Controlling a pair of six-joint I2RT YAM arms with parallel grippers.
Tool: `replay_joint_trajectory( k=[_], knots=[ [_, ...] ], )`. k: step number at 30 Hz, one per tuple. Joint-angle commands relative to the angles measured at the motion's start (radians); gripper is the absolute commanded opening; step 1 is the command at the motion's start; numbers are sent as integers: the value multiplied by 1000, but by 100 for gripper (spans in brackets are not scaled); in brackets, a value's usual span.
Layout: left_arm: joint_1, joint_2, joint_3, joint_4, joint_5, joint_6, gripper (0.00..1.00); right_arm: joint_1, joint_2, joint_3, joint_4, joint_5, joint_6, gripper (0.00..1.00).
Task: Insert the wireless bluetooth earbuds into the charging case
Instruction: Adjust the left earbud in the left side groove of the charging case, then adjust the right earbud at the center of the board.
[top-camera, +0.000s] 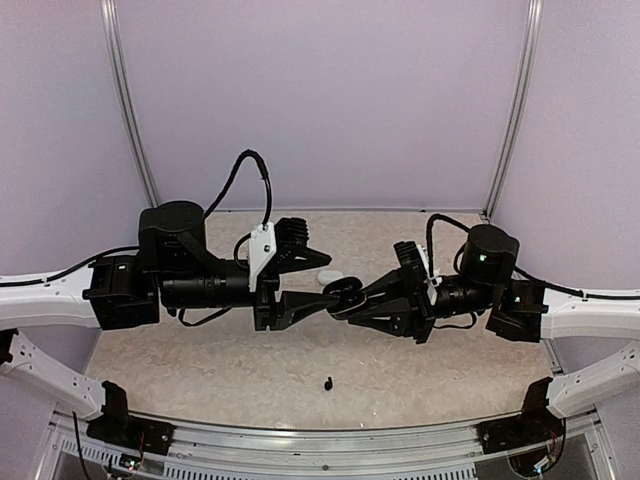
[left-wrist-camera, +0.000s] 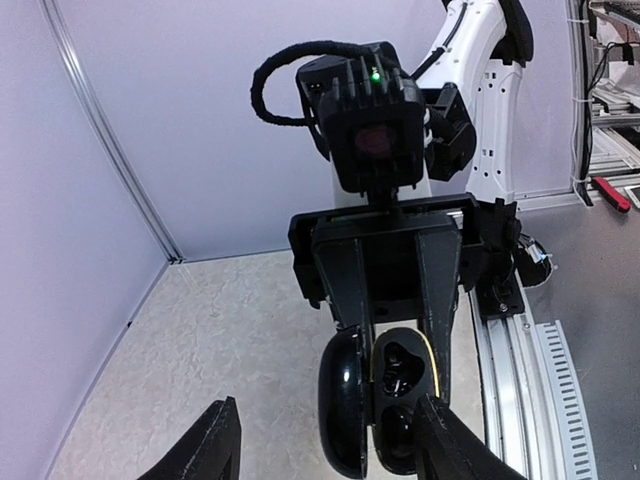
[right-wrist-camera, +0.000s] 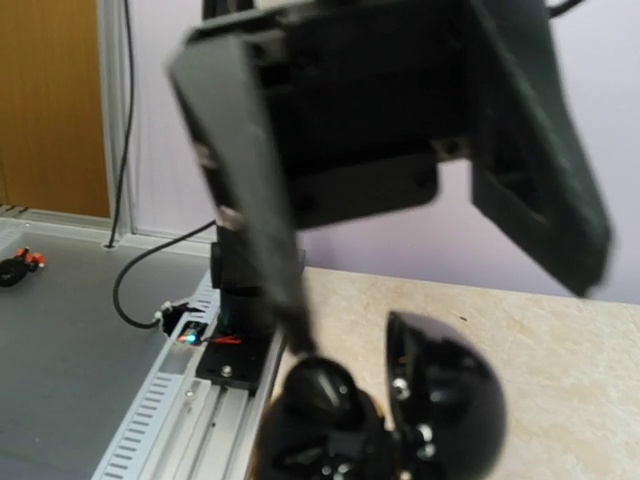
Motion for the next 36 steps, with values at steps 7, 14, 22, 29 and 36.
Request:
replay_joint_trajectory(
  k=[7, 14, 22, 29, 36],
  knots=[
    [2, 15, 16, 9, -15, 1, 60, -1, -15, 24, 44, -15, 19, 0],
    [15, -57, -45, 77, -2, -45, 63, -54, -48, -18, 65, 62, 75, 0],
    [33, -83, -166, 46, -68, -153, 62, -213, -122, -95, 83, 88, 206, 0],
    [19, -39, -364, 155, -60, -365, 55, -246, -166, -118, -9, 153, 209, 0],
    [-76, 64, -527, 359, -220, -499, 54, -255, -206, -153, -13, 165, 217, 0]
  ],
)
